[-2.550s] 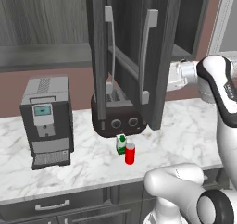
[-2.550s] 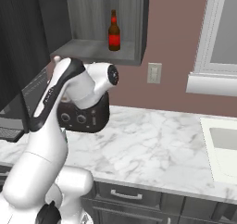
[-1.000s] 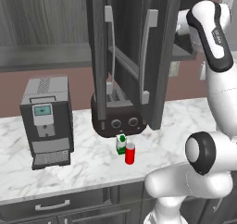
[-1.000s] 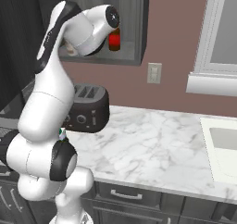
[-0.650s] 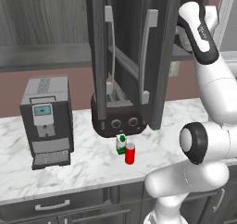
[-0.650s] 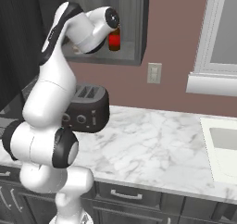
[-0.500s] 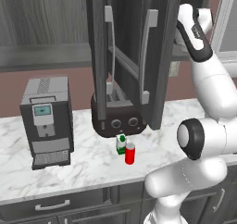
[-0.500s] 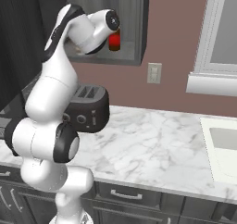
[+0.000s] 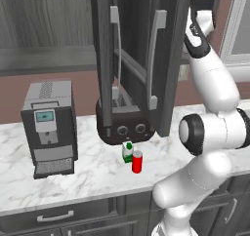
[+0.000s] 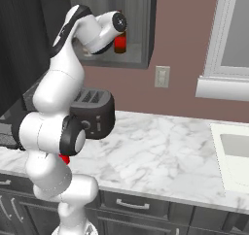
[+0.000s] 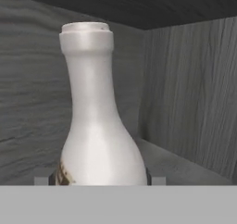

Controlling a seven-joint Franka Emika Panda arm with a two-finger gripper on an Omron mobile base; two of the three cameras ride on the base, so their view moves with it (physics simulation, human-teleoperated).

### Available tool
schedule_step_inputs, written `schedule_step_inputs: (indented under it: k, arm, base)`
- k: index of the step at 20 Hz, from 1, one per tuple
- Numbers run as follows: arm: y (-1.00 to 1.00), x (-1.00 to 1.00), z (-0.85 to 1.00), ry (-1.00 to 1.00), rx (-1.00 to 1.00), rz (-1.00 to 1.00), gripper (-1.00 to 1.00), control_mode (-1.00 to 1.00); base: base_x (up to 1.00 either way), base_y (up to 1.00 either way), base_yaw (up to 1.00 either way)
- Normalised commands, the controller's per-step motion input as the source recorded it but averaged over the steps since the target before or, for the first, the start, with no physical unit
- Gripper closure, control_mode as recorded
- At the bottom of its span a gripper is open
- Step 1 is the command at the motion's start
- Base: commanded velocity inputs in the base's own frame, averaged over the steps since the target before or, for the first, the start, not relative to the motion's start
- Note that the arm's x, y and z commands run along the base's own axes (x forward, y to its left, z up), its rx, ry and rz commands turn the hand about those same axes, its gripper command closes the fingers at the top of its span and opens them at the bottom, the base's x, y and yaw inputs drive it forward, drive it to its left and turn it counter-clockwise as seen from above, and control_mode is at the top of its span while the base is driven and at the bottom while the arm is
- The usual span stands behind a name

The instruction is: Sort all alcoholic drinks to one cabinet, and non-alcoholic drinks to the other.

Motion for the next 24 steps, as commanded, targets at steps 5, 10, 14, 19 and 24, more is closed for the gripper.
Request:
schedule_step_inputs:
  k: [5, 10, 14, 19, 24]
  arm:
    - [0.0, 0.49, -0.07, 0.0, 0.0, -0.06, 1.0, -1.0]
    - [0.0, 0.24, -0.22, 0.0, 0.0, -0.05, 1.0, -1.0]
    - [0.0, 0.03, -0.19, 0.0, 0.0, -0.03, -1.0, -1.0]
    - [0.0, 0.0, -0.02, 0.0, 0.0, 0.0, -1.0, -1.0]
    - [0.0, -0.2, 0.0, 0.0, 0.0, 0.0, -1.0, -1.0]
  base:
    - [0.0, 0.0, 0.0]
    - [0.0, 0.0, 0.0]
    - [0.0, 0.0, 0.0]
    - [0.0, 0.0, 0.0]
    - [0.0, 0.0, 0.0]
